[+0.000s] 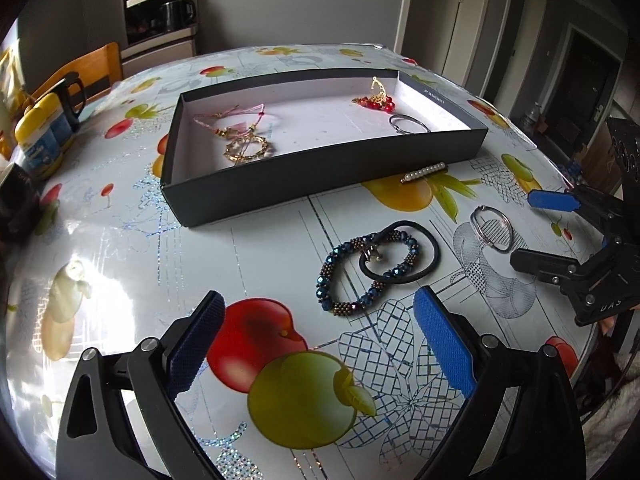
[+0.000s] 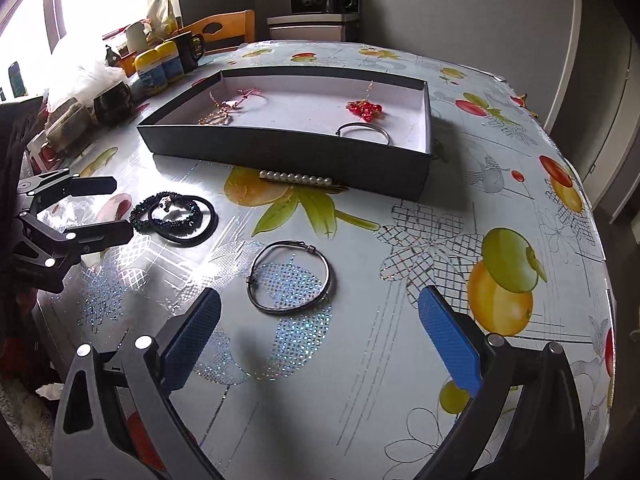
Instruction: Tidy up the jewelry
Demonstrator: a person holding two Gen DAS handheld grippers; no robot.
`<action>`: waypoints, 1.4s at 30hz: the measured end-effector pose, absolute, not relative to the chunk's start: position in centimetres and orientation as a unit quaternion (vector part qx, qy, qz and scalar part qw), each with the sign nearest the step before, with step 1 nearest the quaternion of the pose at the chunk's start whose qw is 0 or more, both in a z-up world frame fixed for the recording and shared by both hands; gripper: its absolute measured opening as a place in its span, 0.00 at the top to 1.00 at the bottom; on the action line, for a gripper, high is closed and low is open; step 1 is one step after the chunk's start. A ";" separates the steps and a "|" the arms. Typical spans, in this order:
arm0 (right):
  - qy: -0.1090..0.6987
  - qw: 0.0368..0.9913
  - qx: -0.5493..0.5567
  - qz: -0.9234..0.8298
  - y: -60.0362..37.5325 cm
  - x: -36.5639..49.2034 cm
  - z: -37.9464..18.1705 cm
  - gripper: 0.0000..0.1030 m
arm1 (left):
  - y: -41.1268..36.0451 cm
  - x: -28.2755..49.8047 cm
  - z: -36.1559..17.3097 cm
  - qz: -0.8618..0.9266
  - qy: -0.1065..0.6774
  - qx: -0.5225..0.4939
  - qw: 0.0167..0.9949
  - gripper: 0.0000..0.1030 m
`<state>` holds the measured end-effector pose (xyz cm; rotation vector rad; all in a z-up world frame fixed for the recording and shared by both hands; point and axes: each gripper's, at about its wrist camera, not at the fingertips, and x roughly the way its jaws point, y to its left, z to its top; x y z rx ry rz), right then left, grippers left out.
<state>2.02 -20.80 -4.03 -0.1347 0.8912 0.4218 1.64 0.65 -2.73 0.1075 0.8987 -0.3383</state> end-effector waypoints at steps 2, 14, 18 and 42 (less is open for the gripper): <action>0.428 0.877 -0.071 0.206 -20.4 2.1 -4.1 0.05 | 0.6 1.7 -2.7 -0.163 0.431 0.053 0.886 0.06; 0.420 0.876 -0.091 0.220 -19.0 2.5 -4.5 0.22 | 0.2 1.9 -2.6 -0.172 0.429 0.049 0.885 0.06; 0.412 0.878 -0.087 0.227 -19.1 2.4 -4.3 0.41 | -0.6 1.8 -1.9 -0.194 0.413 0.049 0.889 0.10; 0.406 0.878 -0.085 0.239 -19.4 2.0 -4.3 0.53 | -2.9 3.6 -2.9 -0.207 0.430 0.071 0.876 0.72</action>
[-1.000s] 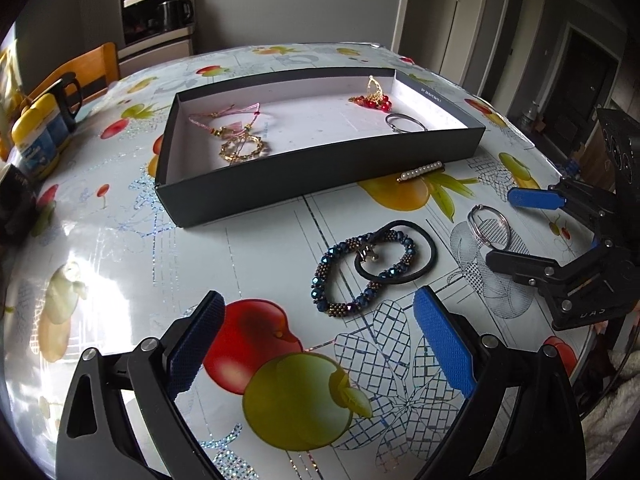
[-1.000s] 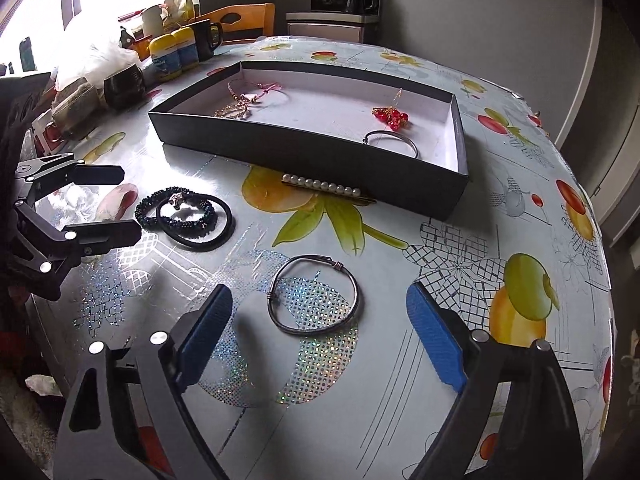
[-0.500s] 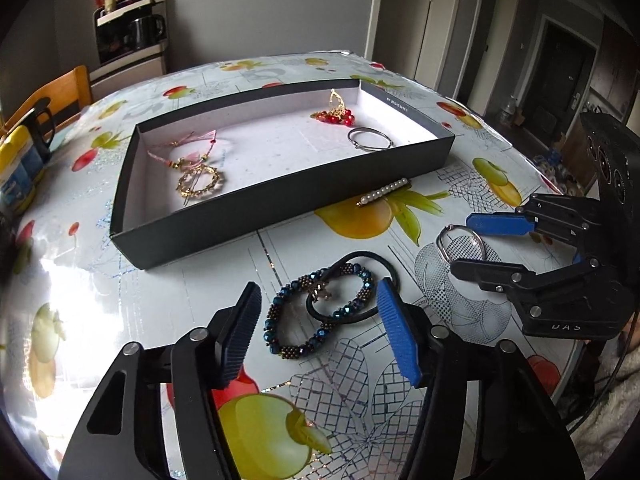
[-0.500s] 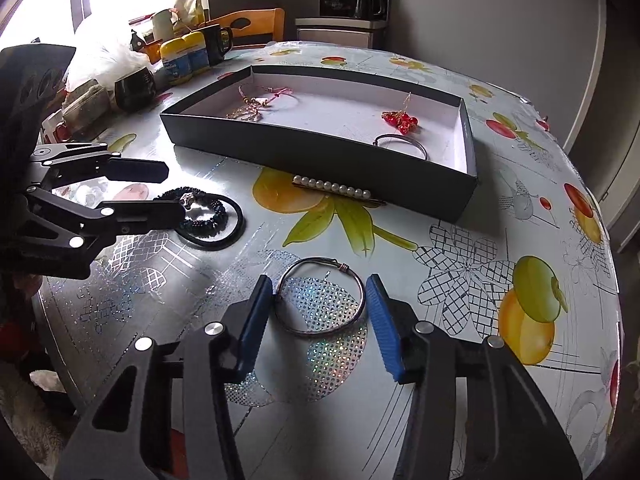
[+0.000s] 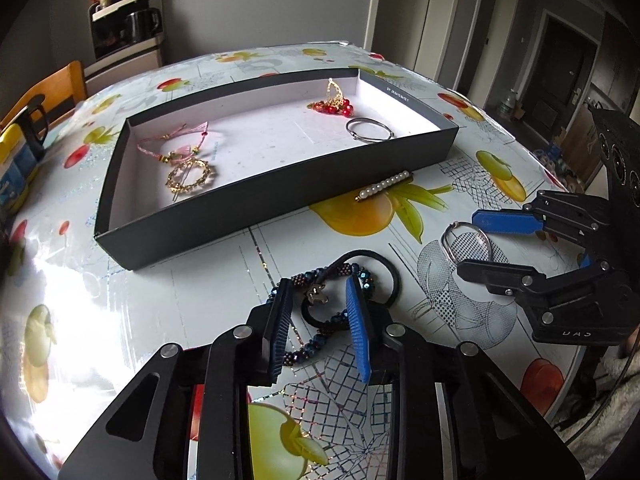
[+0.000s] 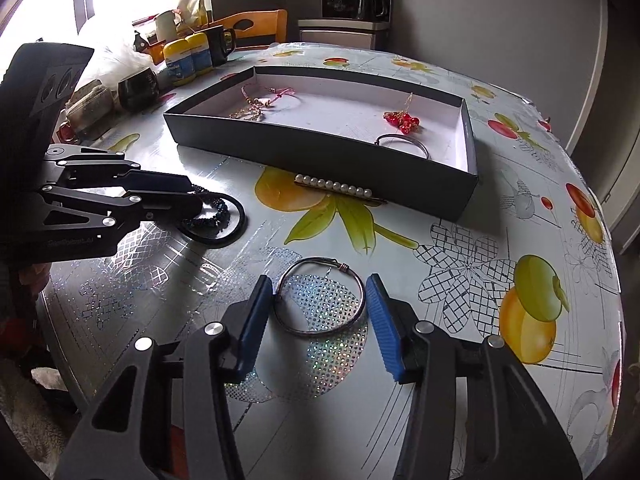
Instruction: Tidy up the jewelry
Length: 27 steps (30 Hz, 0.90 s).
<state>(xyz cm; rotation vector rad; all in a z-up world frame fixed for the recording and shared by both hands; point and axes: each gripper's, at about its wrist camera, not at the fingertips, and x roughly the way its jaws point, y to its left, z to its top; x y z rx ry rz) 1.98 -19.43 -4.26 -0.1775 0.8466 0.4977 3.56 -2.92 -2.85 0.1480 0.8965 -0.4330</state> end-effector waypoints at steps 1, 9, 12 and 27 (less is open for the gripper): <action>0.406 0.878 -0.086 0.239 -19.4 2.0 -4.3 0.53 | -3.0 3.6 -3.0 -0.207 0.431 0.073 0.875 0.72; 0.406 0.878 -0.083 0.239 -19.5 2.0 -4.2 0.53 | -2.9 3.5 -3.1 -0.199 0.428 0.085 0.877 0.87; 0.406 0.879 -0.077 0.238 -19.6 2.0 -4.2 0.53 | -2.7 3.4 -2.8 -0.204 0.427 0.080 0.877 0.87; 0.400 0.883 -0.066 0.234 -20.2 2.1 -2.8 0.53 | -1.2 2.2 0.9 -0.212 0.388 0.068 0.894 0.87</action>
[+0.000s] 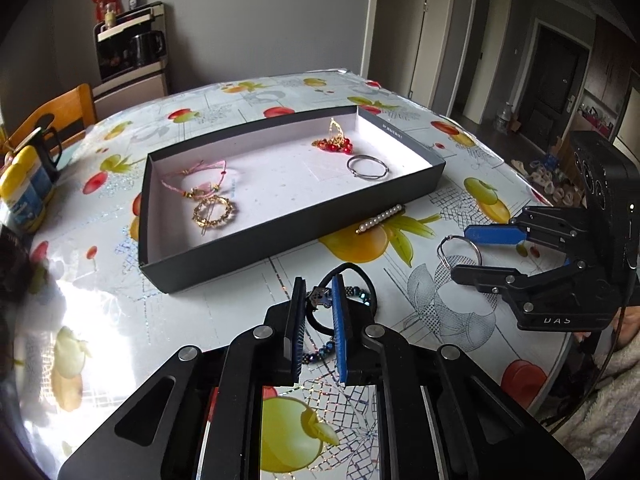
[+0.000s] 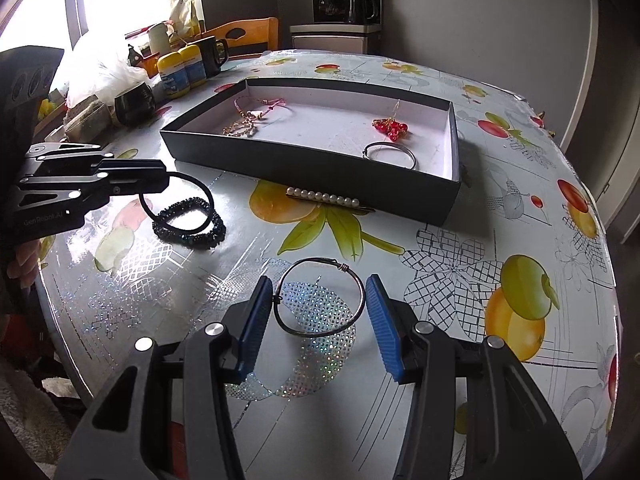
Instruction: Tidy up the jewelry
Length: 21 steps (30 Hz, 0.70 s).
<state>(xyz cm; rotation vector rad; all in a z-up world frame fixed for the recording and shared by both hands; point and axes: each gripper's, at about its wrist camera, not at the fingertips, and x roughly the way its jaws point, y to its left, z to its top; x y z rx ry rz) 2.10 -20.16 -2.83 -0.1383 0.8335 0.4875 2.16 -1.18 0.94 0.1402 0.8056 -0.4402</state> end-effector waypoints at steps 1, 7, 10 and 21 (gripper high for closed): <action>0.398 0.884 -0.066 0.236 -20.2 2.2 -2.5 0.53 | -1.0 2.2 1.3 -0.212 0.385 0.067 0.896 0.87; 0.381 0.891 -0.057 0.241 -20.0 3.6 -0.6 0.53 | -0.5 2.8 3.2 -0.208 0.368 0.057 0.904 0.87; 0.369 0.896 -0.060 0.239 -19.8 4.5 0.6 0.53 | -0.3 3.7 4.0 -0.204 0.363 0.055 0.908 0.87; 0.340 0.909 -0.072 0.232 -18.4 10.0 3.6 0.53 | 0.2 9.1 4.7 -0.195 0.371 0.029 0.907 0.87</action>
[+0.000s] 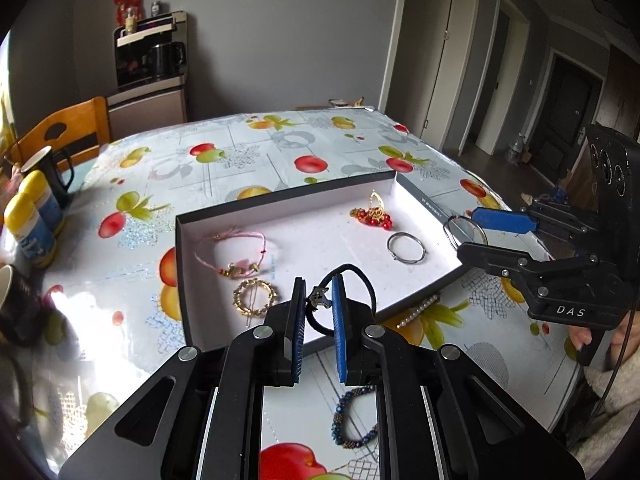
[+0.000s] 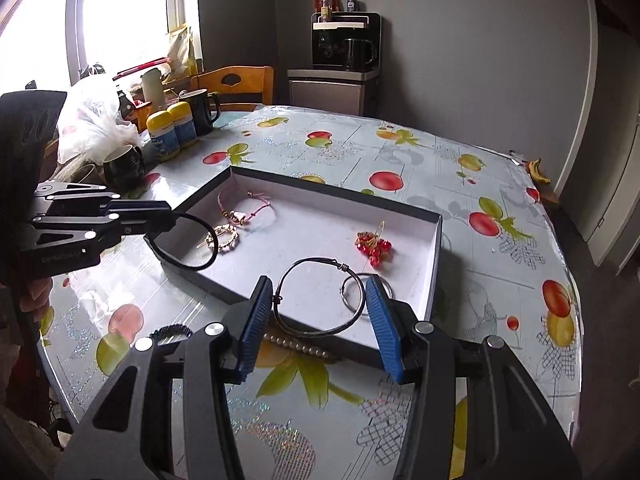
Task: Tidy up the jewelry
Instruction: 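Carry the black hair tie and silver hoop into the box and open both tools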
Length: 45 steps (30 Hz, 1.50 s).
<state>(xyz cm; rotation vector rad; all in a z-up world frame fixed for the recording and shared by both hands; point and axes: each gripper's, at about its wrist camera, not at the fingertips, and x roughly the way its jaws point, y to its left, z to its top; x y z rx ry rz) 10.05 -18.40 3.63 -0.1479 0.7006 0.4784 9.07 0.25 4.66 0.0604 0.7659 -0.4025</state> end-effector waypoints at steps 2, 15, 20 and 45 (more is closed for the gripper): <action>0.344 0.907 -0.072 0.231 -17.8 11.6 3.3 0.53 | -0.2 10.2 4.2 -0.199 0.378 0.027 0.904 0.87; 0.407 0.885 -0.060 0.221 -13.6 19.8 -0.8 0.53 | -1.0 14.8 -0.7 -0.193 0.458 0.017 0.867 0.87; 0.423 0.878 -0.068 0.215 -12.2 21.6 -2.1 0.53 | -0.8 15.3 -1.8 -0.190 0.477 0.023 0.858 0.87; 0.454 0.865 -0.095 0.192 -10.2 22.4 -2.8 0.53 | -0.2 15.3 -1.7 -0.183 0.470 0.024 0.863 0.79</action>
